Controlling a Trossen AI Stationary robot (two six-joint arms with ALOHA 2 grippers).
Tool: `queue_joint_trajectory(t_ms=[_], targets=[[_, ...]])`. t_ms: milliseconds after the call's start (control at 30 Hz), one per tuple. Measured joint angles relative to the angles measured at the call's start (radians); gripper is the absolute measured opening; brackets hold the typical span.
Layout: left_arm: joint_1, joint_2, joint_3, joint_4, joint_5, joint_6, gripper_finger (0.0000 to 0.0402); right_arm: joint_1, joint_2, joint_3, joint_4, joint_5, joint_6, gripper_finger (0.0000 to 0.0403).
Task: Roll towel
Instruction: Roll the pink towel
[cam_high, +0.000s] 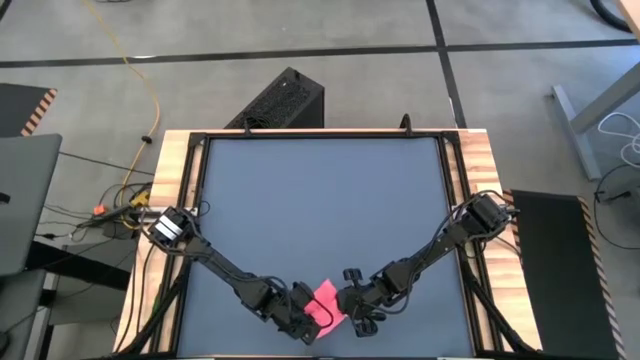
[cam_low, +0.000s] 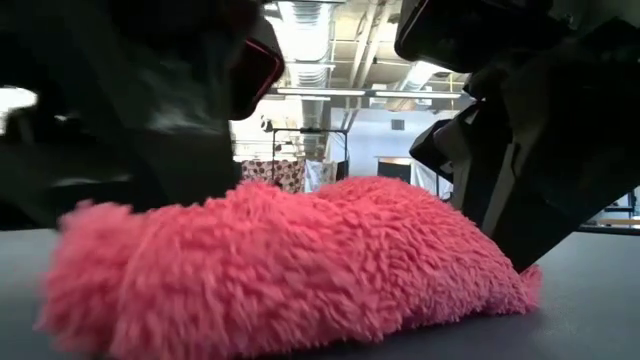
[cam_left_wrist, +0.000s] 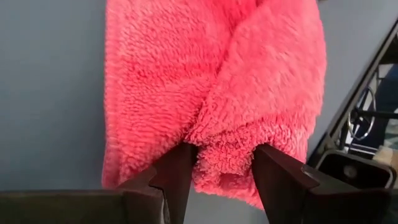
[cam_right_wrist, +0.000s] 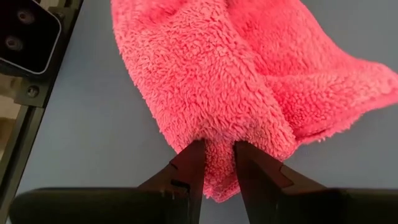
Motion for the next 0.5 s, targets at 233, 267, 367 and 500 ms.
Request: queue_joint_trajectory(t_ms=[233,267,367,500], targets=[[0.049,0.001,0.000,-0.047,0.017,0.051,0.0158,0.000,0.000,0.001,-0.017,0.000,0.056,0.0118],[0.054,0.001,0.000,-0.065,0.019,0.058,0.0158,-0.003,0.000,0.002,-0.033,0.000,0.094,0.0118],[0.065,0.001,0.000,-0.101,0.017,0.080,0.0157,-0.017,-0.002,0.003,-0.088,-0.012,0.219,0.0118],[0.081,0.000,0.000,-0.120,0.021,0.110,0.0157,-0.019,-0.003,0.003,-0.080,-0.051,0.311,0.0118]])
